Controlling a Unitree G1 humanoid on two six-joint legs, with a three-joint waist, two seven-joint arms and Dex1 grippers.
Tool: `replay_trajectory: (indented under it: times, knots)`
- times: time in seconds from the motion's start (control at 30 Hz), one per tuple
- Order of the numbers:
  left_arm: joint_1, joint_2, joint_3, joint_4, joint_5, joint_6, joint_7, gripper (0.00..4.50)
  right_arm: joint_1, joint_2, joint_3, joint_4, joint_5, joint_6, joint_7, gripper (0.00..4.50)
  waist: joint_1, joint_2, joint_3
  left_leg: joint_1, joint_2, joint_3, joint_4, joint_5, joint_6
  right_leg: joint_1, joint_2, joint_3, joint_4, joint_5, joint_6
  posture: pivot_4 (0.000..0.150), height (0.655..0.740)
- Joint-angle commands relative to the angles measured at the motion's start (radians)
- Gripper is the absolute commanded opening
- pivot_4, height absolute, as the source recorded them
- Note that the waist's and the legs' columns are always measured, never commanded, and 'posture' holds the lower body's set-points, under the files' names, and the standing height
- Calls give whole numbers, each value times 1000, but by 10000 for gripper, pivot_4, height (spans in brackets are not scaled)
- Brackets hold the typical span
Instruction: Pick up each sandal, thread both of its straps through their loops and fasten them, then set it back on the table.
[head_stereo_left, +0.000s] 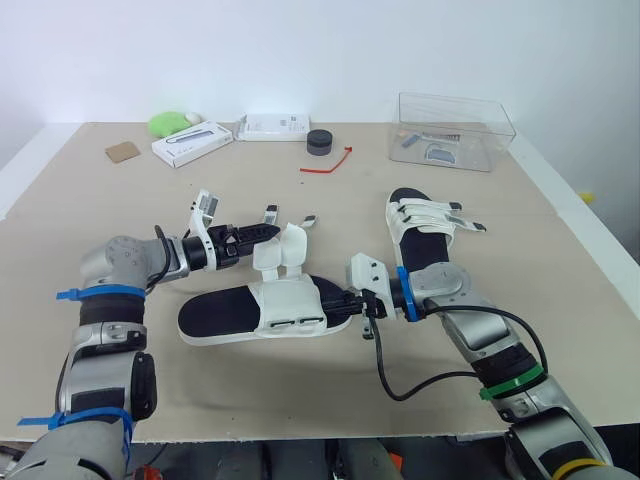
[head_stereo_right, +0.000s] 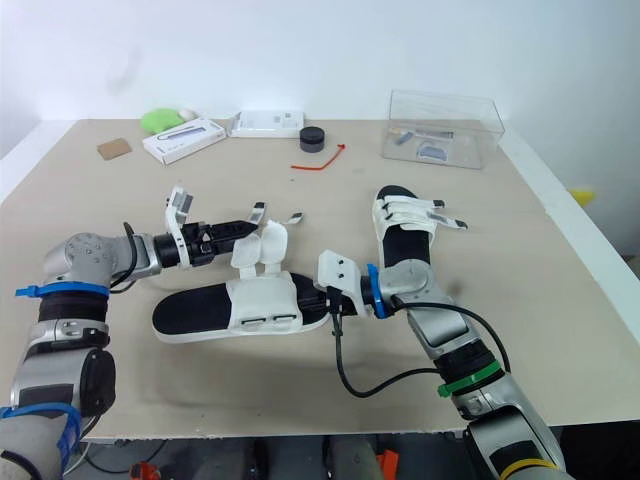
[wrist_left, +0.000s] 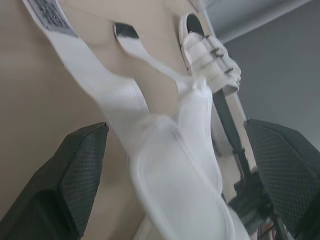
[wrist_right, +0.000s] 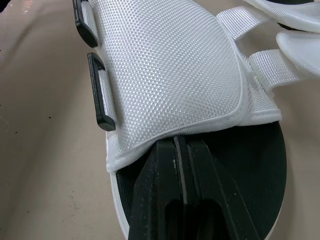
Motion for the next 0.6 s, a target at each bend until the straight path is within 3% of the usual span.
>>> replay_trajectory:
  times: [0.03,0.6]
  knots:
    - [-63,-4,19,64,16,-56,-42,45000,-12,0,-13,-46,7,-6,-1,178,0,0,0,0,0,0,0,0,0,0,0,0,0,0,0,1500,7400]
    - [-217,-22,66,350,76,-228,-115,45000,4,-10,-19,-79,8,9,-15,178,0,-1,1,-1,-1,0,0,0,0,0,-1,0,0,0,0,1500,7400]
